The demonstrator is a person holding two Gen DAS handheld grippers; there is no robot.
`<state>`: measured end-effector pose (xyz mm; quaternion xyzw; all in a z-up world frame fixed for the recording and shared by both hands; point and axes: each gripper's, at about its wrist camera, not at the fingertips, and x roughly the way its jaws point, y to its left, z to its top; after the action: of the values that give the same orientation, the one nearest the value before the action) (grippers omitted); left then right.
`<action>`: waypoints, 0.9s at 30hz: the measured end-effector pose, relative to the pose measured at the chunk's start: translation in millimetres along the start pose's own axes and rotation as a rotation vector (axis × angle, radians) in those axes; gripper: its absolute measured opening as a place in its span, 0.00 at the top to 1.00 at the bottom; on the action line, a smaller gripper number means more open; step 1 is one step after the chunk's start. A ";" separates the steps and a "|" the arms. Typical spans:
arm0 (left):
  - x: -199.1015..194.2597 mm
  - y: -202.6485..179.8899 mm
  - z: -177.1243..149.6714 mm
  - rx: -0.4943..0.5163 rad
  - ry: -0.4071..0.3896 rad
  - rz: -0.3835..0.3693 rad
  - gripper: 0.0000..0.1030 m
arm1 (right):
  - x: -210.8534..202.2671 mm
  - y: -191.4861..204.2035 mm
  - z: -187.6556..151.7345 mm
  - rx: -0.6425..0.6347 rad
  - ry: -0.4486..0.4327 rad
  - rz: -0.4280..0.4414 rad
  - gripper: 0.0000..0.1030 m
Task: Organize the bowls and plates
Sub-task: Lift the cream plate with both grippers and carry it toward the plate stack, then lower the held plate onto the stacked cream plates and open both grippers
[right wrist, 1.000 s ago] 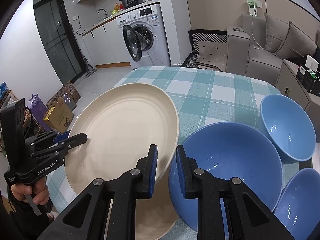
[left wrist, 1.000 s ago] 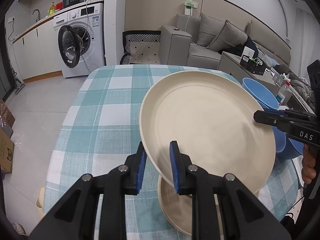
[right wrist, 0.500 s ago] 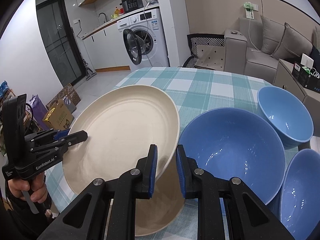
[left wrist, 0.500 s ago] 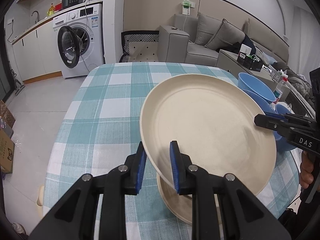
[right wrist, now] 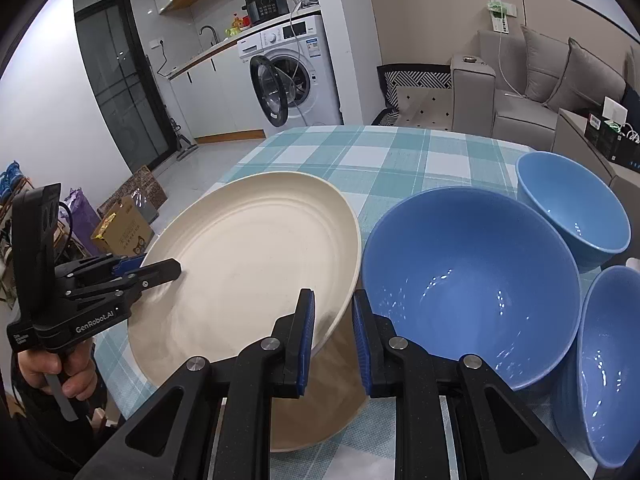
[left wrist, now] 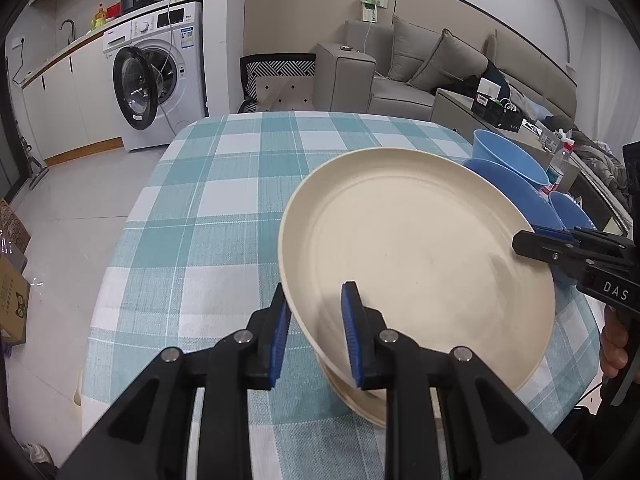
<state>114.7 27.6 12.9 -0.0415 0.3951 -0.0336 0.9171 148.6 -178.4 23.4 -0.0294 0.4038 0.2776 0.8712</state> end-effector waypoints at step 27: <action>18.6 -5.2 -12.3 0.041 0.070 0.025 0.77 | 22.4 8.2 -24.5 -0.103 0.099 -0.039 0.78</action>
<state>118.4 20.1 -8.4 -0.0165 0.4269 -0.0315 0.9036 139.3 -168.0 -7.8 -0.0956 0.4310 0.2789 0.8528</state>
